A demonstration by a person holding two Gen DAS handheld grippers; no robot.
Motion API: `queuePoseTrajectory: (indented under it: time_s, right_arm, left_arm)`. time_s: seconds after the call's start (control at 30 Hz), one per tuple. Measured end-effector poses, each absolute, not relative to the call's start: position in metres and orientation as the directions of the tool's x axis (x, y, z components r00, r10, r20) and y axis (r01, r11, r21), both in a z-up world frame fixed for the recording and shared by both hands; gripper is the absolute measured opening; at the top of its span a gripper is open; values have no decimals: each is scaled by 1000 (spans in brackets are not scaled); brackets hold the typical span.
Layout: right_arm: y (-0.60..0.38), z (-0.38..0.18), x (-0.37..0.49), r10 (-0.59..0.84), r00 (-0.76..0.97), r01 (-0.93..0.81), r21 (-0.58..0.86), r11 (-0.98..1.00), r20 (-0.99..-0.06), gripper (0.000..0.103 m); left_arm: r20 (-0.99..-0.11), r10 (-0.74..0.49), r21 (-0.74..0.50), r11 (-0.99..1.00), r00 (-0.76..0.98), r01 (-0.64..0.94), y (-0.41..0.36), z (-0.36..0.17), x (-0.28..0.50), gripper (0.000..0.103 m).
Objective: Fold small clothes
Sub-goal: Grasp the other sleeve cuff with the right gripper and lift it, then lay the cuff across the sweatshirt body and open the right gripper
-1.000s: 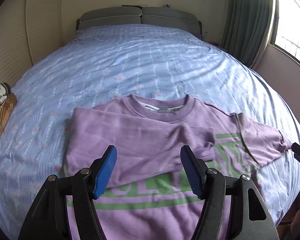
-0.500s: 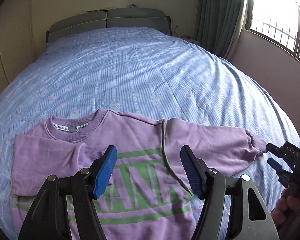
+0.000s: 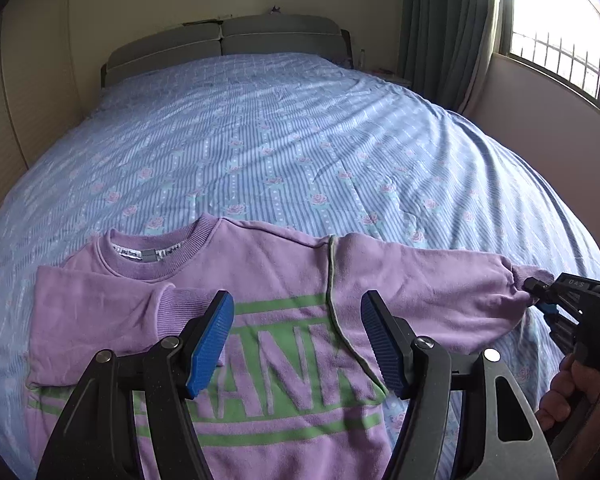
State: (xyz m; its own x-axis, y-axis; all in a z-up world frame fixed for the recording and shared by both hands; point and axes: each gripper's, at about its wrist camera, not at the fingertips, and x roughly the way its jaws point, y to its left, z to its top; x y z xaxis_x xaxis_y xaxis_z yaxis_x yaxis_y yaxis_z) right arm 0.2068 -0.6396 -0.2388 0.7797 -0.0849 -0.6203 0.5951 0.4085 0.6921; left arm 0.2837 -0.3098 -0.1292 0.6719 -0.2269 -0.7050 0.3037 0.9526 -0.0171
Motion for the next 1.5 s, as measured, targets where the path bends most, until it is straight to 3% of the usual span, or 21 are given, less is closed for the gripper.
queuePoseTrajectory:
  time_s: [0.33, 0.67, 0.83, 1.03, 1.5]
  right_arm:
    - [-547, -122, 212, -307, 779, 587, 465, 663, -547, 14]
    - [-362, -46, 264, -383, 808, 455, 60, 888, -448, 13]
    - [-259, -56, 298, -388, 810, 351, -165, 921, -440, 13]
    - [-160, -96, 322, -346, 803, 196, -333, 922, -485, 13]
    - [-73, -191, 327, -265, 718, -16, -395, 918, -644, 14]
  left_arm:
    - [-672, -154, -32, 983, 725, 179, -214, -97, 286, 65]
    - [-636, -39, -69, 998, 770, -7, -63, -74, 275, 66]
    - [-629, 32, -79, 991, 777, -104, 11, -74, 263, 70]
    - [-646, 86, -99, 976, 759, -196, 81, -88, 249, 70]
    - [-701, 92, -129, 959, 707, -253, 140, -129, 242, 70]
